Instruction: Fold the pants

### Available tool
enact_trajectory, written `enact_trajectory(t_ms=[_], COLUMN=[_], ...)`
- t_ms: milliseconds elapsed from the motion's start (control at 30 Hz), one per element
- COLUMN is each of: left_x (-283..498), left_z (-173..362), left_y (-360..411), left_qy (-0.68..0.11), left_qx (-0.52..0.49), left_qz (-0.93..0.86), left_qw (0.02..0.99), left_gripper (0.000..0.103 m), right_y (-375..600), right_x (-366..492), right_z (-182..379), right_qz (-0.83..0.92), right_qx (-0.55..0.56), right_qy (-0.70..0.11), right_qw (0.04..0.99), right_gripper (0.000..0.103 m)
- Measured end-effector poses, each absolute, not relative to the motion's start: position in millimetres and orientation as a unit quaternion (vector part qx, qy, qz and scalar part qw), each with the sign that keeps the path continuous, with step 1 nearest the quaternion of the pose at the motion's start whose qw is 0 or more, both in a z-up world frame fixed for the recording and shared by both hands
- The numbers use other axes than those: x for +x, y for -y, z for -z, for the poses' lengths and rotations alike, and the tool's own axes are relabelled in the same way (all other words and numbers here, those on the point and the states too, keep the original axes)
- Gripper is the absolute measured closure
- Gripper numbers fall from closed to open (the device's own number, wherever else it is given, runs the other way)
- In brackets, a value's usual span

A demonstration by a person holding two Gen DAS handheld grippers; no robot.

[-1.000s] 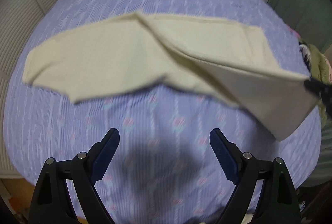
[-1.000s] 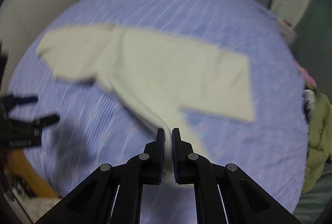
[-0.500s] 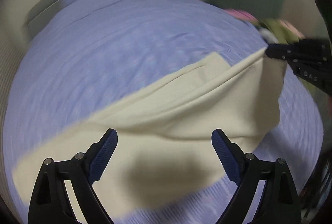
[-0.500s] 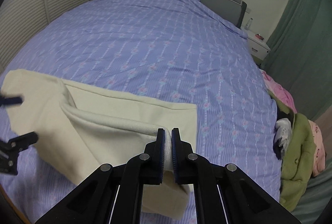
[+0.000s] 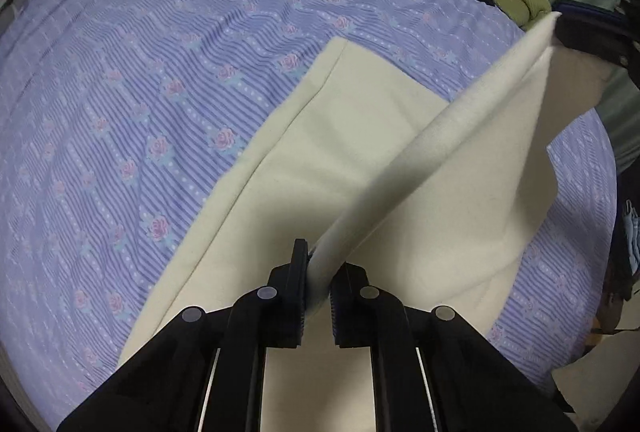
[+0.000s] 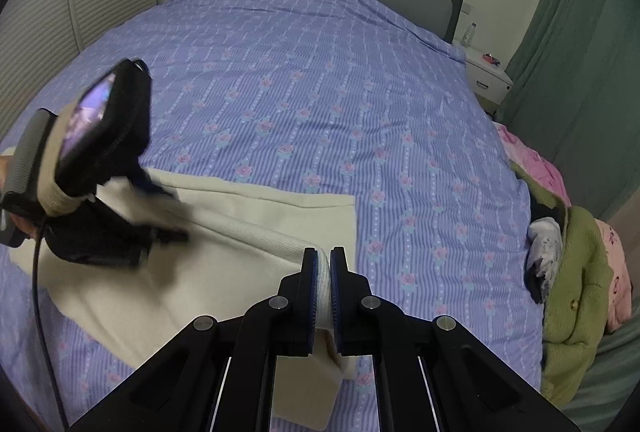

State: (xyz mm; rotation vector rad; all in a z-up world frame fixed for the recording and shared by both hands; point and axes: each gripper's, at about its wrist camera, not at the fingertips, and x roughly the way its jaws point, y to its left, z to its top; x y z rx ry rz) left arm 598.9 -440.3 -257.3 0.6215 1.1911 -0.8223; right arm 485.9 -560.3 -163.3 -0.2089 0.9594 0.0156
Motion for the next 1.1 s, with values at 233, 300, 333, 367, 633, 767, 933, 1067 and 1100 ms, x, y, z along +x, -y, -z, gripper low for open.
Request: enact_trajectory(t_ms=[233, 300, 333, 367, 633, 767, 933, 1067, 1100], left_x=[635, 648, 653, 659, 670, 663, 638, 588, 571], left_z=[249, 264, 270, 276, 299, 271, 228, 191, 183], left_y=[438, 443, 445, 447, 445, 432, 412, 372, 362], left_qy=[-0.536, -0.541, -0.542, -0.543, -0.545, -0.513, -0.469, -0.464, -0.46], left_qx=[0.246, 0.254, 0.256, 0.254, 0.251, 0.234, 0.222, 0.138, 0.121], left_qz=[0.335, 0.315, 0.307, 0.297, 0.217, 0.194, 0.184, 0.179, 0.167], left_qw=[0.735, 0.737, 0.739, 0.743, 0.77, 0.803, 0.835, 0.857, 0.864], left_gripper=[0.091, 0.091, 0.091, 0.091, 0.052, 0.035, 0.033, 0.027, 0.027], right_y=[574, 581, 584, 585, 580, 586, 601, 597, 592], right_x=[535, 566, 580, 591, 641, 645, 615, 550, 537], right_z=[175, 192, 201, 210, 276, 277, 235, 196, 190], right_qz=[0.0, -0.003, -0.004, 0.0, 0.026, 0.034, 0.079, 0.064, 0.056], right_qx=[-0.113, -0.108, -0.108, -0.113, -0.141, -0.127, -0.101, -0.081, -0.081], right_qy=[-0.461, -0.474, -0.48, -0.484, -0.519, -0.525, -0.485, -0.454, -0.449], right_qw=[0.88, 0.874, 0.871, 0.868, 0.843, 0.841, 0.865, 0.885, 0.888], right_gripper=[0.096, 0.096, 0.096, 0.096, 0.096, 0.09, 0.047, 0.047, 0.047])
